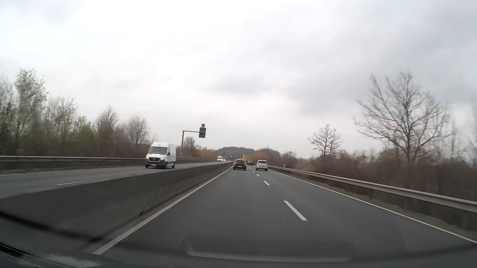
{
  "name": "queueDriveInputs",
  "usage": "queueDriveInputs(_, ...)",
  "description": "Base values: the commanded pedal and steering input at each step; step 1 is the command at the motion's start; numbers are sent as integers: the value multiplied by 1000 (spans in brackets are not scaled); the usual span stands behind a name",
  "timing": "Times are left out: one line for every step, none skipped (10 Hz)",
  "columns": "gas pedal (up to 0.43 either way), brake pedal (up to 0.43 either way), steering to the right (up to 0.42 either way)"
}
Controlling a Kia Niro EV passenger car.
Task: Follow the waypoints while adhering to traffic rules and regulations
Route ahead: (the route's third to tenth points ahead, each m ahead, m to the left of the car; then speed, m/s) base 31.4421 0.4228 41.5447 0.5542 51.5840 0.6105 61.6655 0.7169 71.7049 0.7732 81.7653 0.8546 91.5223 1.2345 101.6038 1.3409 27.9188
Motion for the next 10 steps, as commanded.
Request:
queueDriveInputs(0,0,-1)
queueDriveInputs(0,0,-1)
queueDriveInputs(0,0,-2)
queueDriveInputs(0,0,-1)
queueDriveInputs(0,0,-2)
queueDriveInputs(0,0,-1)
queueDriveInputs(0,0,-2)
queueDriveInputs(0,0,-1)
queueDriveInputs(0,0,-1)
queueDriveInputs(0,0,-2)
